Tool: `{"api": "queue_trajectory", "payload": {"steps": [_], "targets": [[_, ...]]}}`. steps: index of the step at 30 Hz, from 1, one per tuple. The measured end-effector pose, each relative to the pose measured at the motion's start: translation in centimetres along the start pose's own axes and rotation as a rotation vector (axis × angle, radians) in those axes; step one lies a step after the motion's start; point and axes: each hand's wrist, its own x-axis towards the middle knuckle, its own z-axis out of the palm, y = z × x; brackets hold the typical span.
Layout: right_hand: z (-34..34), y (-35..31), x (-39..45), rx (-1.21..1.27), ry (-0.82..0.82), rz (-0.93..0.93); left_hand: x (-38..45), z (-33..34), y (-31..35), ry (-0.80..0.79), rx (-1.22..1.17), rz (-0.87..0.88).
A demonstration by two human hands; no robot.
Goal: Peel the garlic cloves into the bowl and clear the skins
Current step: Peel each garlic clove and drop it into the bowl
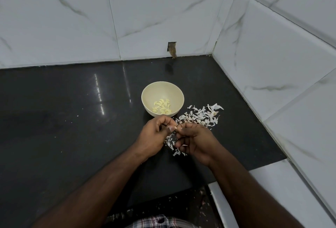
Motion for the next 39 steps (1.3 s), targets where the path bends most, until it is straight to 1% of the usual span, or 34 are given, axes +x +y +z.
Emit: {"api": "queue_trajectory", "payload": {"steps": [2, 6, 8, 12, 15, 19, 20, 22, 25, 29, 31, 34, 36, 39], "targets": [[0.0, 0.0, 0.0, -0.013, 0.013, 0.015, 0.0, 0.0, 0.0, -0.001, 0.007, 0.020], [0.6, 0.2, 0.1, -0.138, 0.132, -0.059, 0.1, -0.1, -0.2, 0.008, 0.035, 0.006], [0.6, 0.2, 0.1, -0.154, 0.170, -0.074, 0.1, -0.2, -0.2, 0.017, 0.009, -0.015], [0.8, 0.3, 0.3, -0.202, 0.195, -0.094, 0.0, -0.1, -0.2, 0.048, -0.073, -0.051], [0.7, 0.7, 0.6, -0.351, 0.230, -0.177, -0.1, -0.1, -0.1, 0.062, -0.100, -0.086], [0.5, 1.2, 1.0, -0.673, 0.328, -0.320, 0.1, -0.1, -0.2, 0.069, -0.094, -0.131], [0.4, 1.2, 1.0, -0.725, 0.355, -0.342, 0.1, -0.2, -0.3, 0.070, -0.098, -0.146], [0.1, 1.1, 1.0, -0.748, 0.383, -0.360, 0.1, -0.3, -0.3, 0.062, -0.139, -0.187], [-0.4, 0.8, 1.0, -0.728, 0.369, -0.375, 0.1, -0.4, -0.2, 0.046, -0.239, -0.250], [-0.7, 0.4, 0.9, -0.759, 0.392, -0.433, 0.2, -0.5, -0.1, 0.021, -0.323, -0.315], [-0.5, 0.3, 0.9, -0.774, 0.362, -0.456, 0.2, -0.5, -0.2, 0.009, -0.367, -0.330], [-0.2, 0.3, 0.9, -0.717, 0.313, -0.467, 0.3, -0.5, -0.1, 0.005, -0.392, -0.330], [-0.3, 0.2, 1.1, -0.680, 0.272, -0.459, 0.3, -0.6, -0.1, 0.016, -0.410, -0.329], [-0.5, 0.2, 1.4, -0.698, 0.222, -0.421, 0.3, -0.8, 0.0, 0.025, -0.416, -0.328]]}}
